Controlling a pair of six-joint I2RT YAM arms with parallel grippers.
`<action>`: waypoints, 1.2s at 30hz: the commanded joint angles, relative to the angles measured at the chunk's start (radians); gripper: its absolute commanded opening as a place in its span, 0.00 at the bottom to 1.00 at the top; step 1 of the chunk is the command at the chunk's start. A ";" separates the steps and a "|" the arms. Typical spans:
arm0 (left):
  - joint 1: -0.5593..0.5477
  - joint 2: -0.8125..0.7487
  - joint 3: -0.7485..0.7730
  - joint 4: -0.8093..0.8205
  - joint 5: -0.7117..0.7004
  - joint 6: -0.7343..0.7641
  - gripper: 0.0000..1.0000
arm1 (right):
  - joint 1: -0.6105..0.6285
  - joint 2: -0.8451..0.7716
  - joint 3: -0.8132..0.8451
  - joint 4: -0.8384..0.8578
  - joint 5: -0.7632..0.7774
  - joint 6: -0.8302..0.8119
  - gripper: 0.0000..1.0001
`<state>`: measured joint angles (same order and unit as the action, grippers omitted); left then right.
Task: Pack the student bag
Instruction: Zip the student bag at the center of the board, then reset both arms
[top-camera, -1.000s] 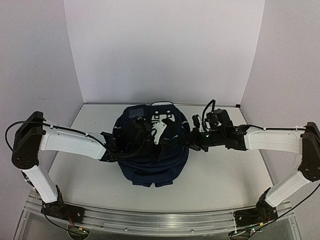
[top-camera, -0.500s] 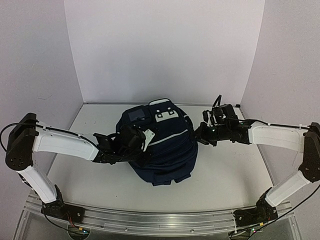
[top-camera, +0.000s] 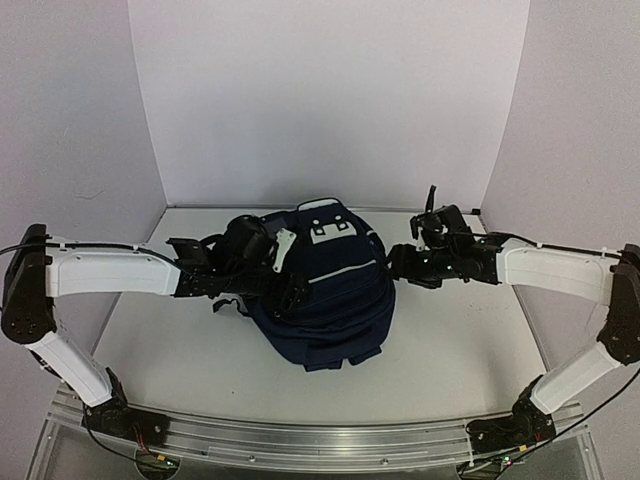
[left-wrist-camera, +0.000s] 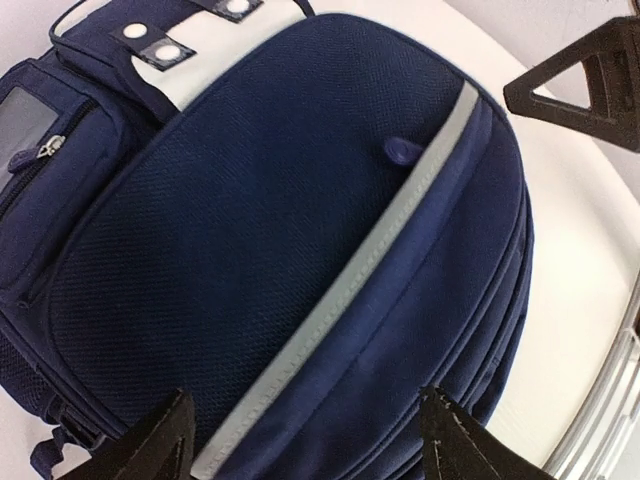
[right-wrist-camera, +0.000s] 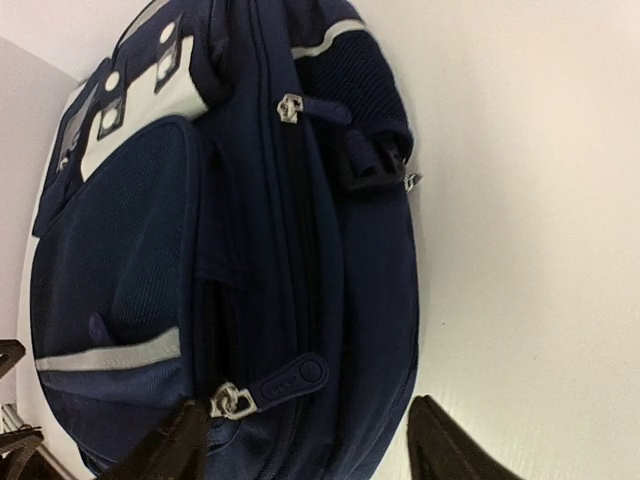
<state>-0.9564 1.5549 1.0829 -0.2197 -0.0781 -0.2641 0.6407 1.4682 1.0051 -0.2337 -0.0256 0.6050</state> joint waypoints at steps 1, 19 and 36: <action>0.107 -0.078 0.030 -0.089 0.127 -0.106 0.83 | -0.011 -0.079 0.056 -0.008 0.196 -0.052 0.78; 0.809 -0.313 -0.158 -0.134 0.288 -0.175 0.99 | -0.383 -0.189 -0.064 0.040 0.090 -0.172 0.98; 0.870 -0.593 -0.594 0.338 -0.192 -0.099 1.00 | -0.437 -0.619 -0.683 0.870 0.360 -0.377 0.98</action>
<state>-0.0860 0.9619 0.5969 -0.0950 -0.1433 -0.4100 0.2016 0.8621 0.4374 0.3367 0.2847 0.2755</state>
